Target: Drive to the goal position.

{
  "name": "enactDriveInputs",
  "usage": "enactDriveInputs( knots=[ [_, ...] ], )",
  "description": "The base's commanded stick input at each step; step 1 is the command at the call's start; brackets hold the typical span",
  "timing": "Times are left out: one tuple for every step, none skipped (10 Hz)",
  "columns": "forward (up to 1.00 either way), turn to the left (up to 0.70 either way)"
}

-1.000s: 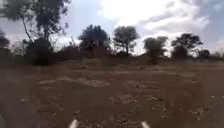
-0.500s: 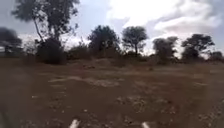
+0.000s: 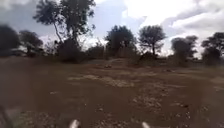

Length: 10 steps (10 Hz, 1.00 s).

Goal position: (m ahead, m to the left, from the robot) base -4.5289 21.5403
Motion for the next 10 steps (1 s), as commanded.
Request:
enactDriveInputs(
  knots=[
    [0.00, 0.45],
    [0.00, 0.45],
    [0.00, 0.45],
    [0.00, 0.45],
    [0.00, 0.45],
    [0.00, 0.45],
    [0.00, 0.45],
    [0.00, 0.45],
    [0.00, 0.45],
    [0.00, 0.45]
  ],
)
